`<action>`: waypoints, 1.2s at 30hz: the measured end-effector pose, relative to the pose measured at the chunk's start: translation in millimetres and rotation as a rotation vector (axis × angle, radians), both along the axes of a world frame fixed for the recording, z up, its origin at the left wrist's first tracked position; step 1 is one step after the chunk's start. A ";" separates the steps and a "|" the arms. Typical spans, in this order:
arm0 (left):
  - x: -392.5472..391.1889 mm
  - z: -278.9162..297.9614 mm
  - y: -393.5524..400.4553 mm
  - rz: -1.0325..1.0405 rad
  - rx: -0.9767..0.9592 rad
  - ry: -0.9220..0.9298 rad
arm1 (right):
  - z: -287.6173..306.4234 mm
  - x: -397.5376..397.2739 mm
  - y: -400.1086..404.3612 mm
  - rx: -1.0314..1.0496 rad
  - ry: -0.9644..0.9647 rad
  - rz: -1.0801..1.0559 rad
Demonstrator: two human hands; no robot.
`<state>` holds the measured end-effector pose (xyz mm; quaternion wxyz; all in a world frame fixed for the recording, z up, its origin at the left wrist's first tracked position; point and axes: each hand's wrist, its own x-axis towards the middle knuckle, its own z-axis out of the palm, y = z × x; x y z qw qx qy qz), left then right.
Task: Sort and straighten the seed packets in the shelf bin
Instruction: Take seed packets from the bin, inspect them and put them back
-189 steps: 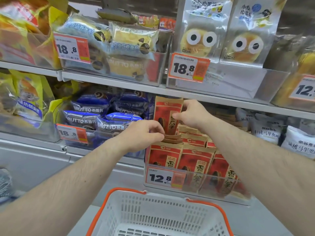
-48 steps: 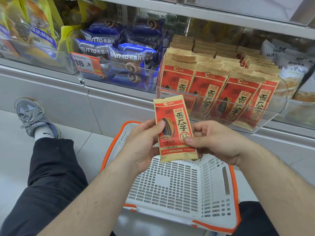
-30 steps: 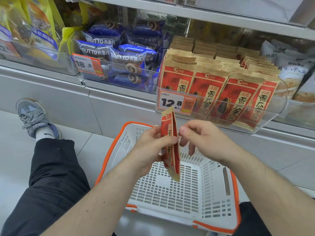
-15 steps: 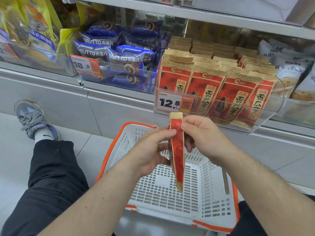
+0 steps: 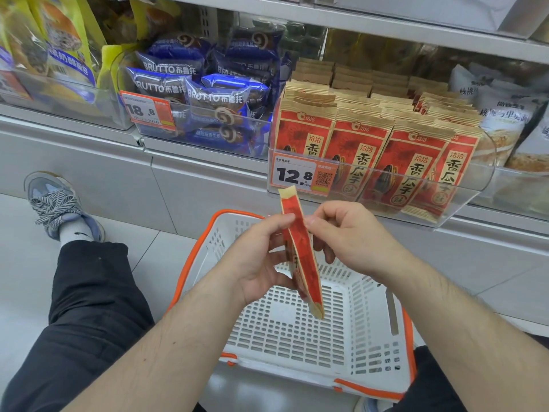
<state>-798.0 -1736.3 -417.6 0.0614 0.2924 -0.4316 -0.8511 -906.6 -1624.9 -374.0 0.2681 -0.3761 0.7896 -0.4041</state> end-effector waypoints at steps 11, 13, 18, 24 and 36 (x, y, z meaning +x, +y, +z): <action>0.8 -4.9 -10.8 0.192 0.088 -0.030 | 15.5 -0.1 11.3 0.410 0.053 0.372; 1.2 -6.7 -10.3 0.195 0.094 -0.036 | 14.1 -0.8 11.4 0.430 0.081 0.387; 0.8 -8.3 -8.7 0.181 0.101 -0.043 | 9.1 -4.4 12.5 0.450 0.102 0.415; 0.8 -4.9 -9.4 0.177 0.090 -0.022 | 9.3 -5.6 12.4 0.361 0.040 0.371; 1.2 -0.2 -6.6 0.090 0.210 0.246 | -11.7 -7.7 3.9 0.123 -0.610 -0.006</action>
